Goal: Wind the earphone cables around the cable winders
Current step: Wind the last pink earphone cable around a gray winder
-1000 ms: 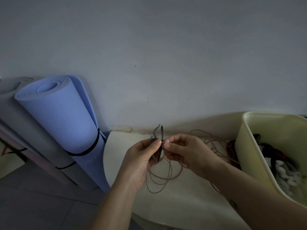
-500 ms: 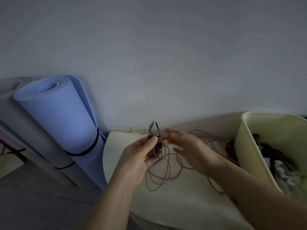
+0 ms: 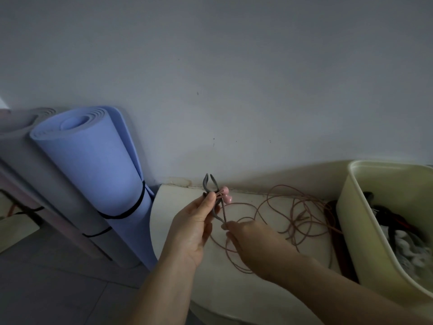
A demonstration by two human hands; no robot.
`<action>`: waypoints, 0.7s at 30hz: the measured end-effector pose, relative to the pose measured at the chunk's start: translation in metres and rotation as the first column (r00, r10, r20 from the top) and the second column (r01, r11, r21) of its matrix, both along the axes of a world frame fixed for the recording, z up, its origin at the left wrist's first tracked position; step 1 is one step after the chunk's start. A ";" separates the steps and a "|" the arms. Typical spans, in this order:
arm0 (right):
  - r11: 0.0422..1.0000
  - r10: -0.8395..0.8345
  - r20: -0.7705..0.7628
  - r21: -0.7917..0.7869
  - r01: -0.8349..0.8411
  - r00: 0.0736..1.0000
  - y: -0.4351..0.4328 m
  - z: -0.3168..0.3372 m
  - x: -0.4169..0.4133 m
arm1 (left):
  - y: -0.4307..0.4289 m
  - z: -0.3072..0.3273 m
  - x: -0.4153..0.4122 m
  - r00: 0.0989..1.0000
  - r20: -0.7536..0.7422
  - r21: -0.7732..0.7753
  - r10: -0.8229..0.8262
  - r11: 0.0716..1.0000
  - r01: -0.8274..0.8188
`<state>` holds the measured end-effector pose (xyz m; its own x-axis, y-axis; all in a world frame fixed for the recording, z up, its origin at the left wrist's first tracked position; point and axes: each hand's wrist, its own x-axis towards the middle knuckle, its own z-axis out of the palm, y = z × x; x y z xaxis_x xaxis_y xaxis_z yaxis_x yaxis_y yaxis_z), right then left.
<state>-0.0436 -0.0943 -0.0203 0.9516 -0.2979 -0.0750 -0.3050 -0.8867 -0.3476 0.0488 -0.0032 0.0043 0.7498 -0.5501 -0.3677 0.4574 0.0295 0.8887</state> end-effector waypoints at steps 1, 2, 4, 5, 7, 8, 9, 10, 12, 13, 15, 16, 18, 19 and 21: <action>0.999 0.013 -0.008 -0.042 -0.014 1.000 0.001 -0.001 0.000 | 0.000 0.000 -0.001 1.000 0.010 0.001 0.002 1.000 -0.002; 0.996 0.028 -0.013 -0.084 -0.029 1.000 0.002 -0.001 0.000 | 0.000 -0.001 -0.002 1.000 0.022 -0.001 -0.001 1.000 0.001; 0.990 0.046 -0.032 -0.132 -0.050 0.998 0.002 0.002 -0.001 | -0.001 0.000 -0.005 0.998 0.056 -0.001 -0.023 1.000 0.023; 0.988 0.055 -0.043 -0.141 -0.061 0.998 0.002 0.007 -0.003 | -0.001 0.000 -0.006 0.996 0.078 0.004 -0.034 0.999 0.034; 0.981 0.088 -0.048 -0.169 -0.095 0.995 0.001 0.020 -0.007 | -0.001 -0.002 -0.005 0.988 0.142 0.038 -0.060 0.998 0.055; 0.975 0.109 -0.031 -0.192 -0.113 0.994 -0.001 0.028 -0.010 | -0.002 -0.003 -0.005 0.977 0.199 0.068 -0.074 0.996 0.062; 0.971 0.123 0.006 -0.209 -0.119 0.992 -0.002 0.035 -0.012 | -0.003 -0.004 -0.004 0.955 0.280 0.111 -0.093 0.992 0.063; 0.973 0.125 0.062 -0.204 -0.110 0.990 -0.004 0.042 -0.015 | -0.004 -0.005 -0.003 0.919 0.376 0.163 -0.115 0.985 0.056; 0.993 0.068 0.199 -0.107 -0.047 0.978 -0.011 0.053 -0.019 | -0.006 -0.003 -0.005 0.841 0.516 0.238 -0.163 0.970 0.043; 0.999 0.010 0.263 -0.036 0.000 0.965 -0.018 0.055 -0.021 | -0.006 -0.002 -0.007 0.817 0.545 0.248 -0.190 0.967 0.059; 0.992 -0.115 0.351 0.084 0.091 0.929 -0.036 0.055 -0.023 | -0.007 -0.001 -0.009 0.802 0.542 0.250 -0.252 0.959 0.133; 0.984 -0.165 0.378 0.131 0.124 0.911 -0.045 0.054 -0.025 | -0.007 -0.001 -0.011 0.800 0.526 0.249 -0.288 0.952 0.179; 0.969 -0.219 0.407 0.194 0.150 0.887 -0.059 0.053 -0.028 | -0.008 0.000 -0.014 0.785 0.510 0.258 -0.350 0.934 0.249; 0.965 -0.232 0.423 0.215 0.152 0.876 -0.063 0.053 -0.029 | -0.008 0.001 -0.016 0.780 0.506 0.254 -0.367 0.928 0.273; 0.956 -0.255 0.454 0.250 0.153 0.854 -0.067 0.055 -0.030 | -0.009 0.002 -0.018 0.779 0.494 0.227 -0.387 0.922 0.314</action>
<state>-0.0736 -0.1617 0.0344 0.8041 -0.5170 0.2934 -0.2228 -0.7198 -0.6575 0.0304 -0.0126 0.0066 0.6112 -0.7890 -0.0633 -0.1174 -0.1694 0.9785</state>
